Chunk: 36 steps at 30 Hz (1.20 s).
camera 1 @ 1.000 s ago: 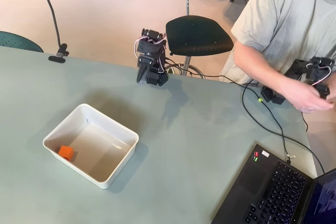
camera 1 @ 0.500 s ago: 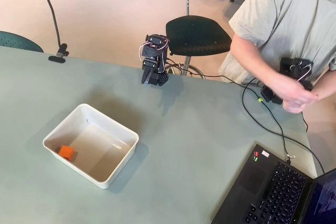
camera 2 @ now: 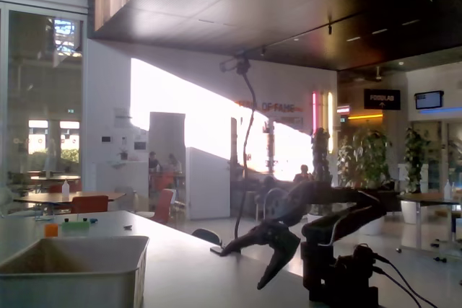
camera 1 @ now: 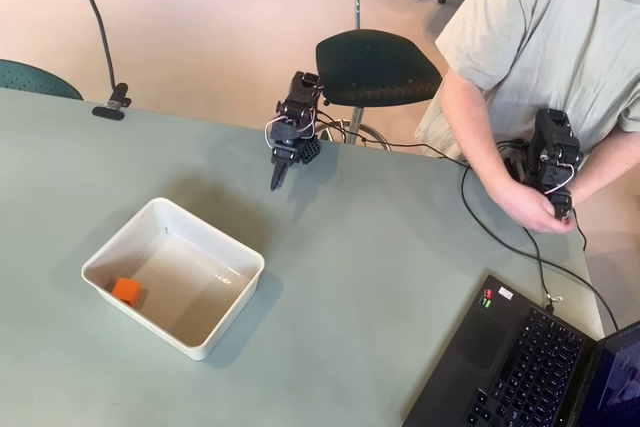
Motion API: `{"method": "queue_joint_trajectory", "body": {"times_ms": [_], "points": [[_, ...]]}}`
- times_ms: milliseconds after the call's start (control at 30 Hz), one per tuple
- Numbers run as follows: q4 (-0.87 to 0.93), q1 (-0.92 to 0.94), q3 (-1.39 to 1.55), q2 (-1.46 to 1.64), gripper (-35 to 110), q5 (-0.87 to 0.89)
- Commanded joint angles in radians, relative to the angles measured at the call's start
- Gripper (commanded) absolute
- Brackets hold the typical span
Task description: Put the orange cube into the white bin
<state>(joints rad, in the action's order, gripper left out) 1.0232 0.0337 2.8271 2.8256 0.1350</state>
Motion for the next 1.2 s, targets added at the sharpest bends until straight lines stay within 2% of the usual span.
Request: {"method": "queue_joint_trajectory", "body": {"times_ms": [0,167,433,633,867,1167], "points": [[-0.015,0.006,-0.008,-0.071,66,0.003],[-0.032,0.02,0.002,-0.124,60,0.005],[-0.051,0.009,-0.008,-0.1,27,0.117],[-0.044,0.015,0.012,0.175,11,0.127],[-0.035,0.018,0.156,0.408,9,0.132],[-0.034,0.018,0.235,0.419,9,0.132]]}}
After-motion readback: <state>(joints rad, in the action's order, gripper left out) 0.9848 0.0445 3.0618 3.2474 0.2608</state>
